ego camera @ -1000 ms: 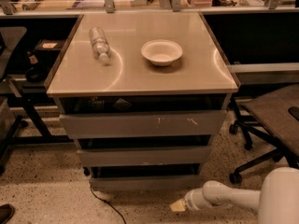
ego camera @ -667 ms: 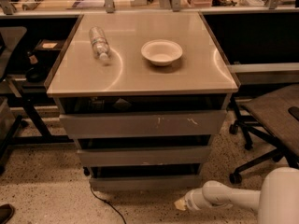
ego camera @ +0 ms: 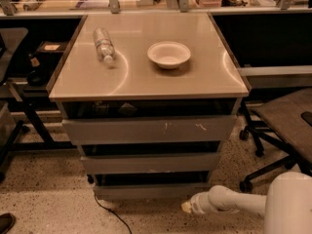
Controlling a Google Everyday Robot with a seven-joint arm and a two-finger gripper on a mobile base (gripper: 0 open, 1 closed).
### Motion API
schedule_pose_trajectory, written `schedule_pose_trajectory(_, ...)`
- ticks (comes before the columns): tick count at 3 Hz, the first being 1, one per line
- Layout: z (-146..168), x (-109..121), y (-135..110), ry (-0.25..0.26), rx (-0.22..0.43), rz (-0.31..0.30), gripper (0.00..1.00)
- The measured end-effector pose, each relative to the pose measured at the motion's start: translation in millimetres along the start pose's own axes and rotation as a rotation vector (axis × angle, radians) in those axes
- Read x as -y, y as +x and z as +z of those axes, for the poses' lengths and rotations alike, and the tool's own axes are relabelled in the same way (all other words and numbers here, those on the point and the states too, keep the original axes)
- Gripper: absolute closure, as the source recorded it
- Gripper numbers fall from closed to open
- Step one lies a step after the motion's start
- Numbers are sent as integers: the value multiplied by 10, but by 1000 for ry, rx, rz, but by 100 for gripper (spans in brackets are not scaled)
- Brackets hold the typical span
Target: Close bottom drawer
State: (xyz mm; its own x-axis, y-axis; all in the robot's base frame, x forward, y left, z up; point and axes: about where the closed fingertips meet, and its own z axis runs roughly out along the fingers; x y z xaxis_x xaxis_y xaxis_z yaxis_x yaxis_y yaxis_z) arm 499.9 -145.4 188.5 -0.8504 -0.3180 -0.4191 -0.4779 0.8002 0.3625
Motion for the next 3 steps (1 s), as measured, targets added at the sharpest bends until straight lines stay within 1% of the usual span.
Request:
schedule_pose_trajectory(1,79,114,-232,24,51,6,100)
schedule_pose_trajectory(3,197,282,-610,56,120,3,100)
